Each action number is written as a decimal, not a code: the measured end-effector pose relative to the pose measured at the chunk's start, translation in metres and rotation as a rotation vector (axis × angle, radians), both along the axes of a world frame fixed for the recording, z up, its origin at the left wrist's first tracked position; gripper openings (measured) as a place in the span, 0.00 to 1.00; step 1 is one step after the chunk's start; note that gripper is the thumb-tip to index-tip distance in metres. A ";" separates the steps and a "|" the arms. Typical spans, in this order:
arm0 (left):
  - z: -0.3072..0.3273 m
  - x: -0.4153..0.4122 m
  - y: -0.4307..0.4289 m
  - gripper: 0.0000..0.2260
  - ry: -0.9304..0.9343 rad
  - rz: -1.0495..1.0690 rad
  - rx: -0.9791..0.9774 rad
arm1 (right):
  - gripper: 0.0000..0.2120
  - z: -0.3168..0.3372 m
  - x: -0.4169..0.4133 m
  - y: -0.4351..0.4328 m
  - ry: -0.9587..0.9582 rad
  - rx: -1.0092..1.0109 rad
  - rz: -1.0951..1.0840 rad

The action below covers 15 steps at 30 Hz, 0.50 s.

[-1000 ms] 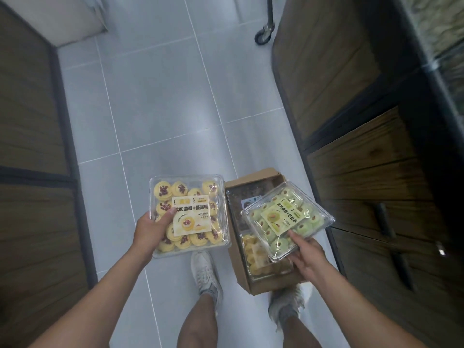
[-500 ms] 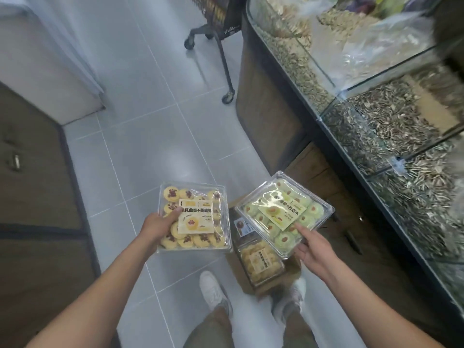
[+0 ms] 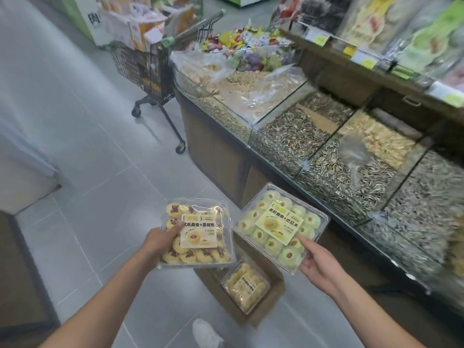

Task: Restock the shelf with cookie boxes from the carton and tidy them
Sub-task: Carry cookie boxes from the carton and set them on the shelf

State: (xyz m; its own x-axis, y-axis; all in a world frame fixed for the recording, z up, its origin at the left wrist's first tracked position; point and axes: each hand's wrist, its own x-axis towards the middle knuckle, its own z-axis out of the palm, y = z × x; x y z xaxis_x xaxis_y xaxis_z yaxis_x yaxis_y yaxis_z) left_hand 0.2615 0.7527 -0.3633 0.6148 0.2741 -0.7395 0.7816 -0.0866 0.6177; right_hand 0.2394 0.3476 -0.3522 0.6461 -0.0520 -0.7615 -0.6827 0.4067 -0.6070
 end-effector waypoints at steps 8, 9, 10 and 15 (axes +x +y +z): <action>0.040 -0.008 -0.125 0.20 -0.028 -0.236 0.014 | 0.16 0.021 -0.078 -0.108 -0.052 -0.033 -0.123; 0.046 -0.012 -0.144 0.20 -0.035 -0.265 0.019 | 0.18 0.025 -0.090 -0.123 -0.056 -0.037 -0.141; 0.052 -0.015 -0.162 0.20 -0.041 -0.290 0.016 | 0.20 0.028 -0.101 -0.139 -0.065 -0.038 -0.158; 0.080 -0.041 -0.256 0.18 -0.082 -0.394 -0.037 | 0.23 0.051 -0.160 -0.213 -0.132 -0.070 -0.191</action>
State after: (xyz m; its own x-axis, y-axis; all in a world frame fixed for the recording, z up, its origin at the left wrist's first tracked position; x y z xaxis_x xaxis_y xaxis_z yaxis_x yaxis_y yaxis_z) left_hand 0.2208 0.4966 -0.2834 0.7246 -0.0201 -0.6888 0.6412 -0.3467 0.6846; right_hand 0.0793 0.1345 -0.3014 0.7131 -0.2323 -0.6614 -0.5103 0.4749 -0.7170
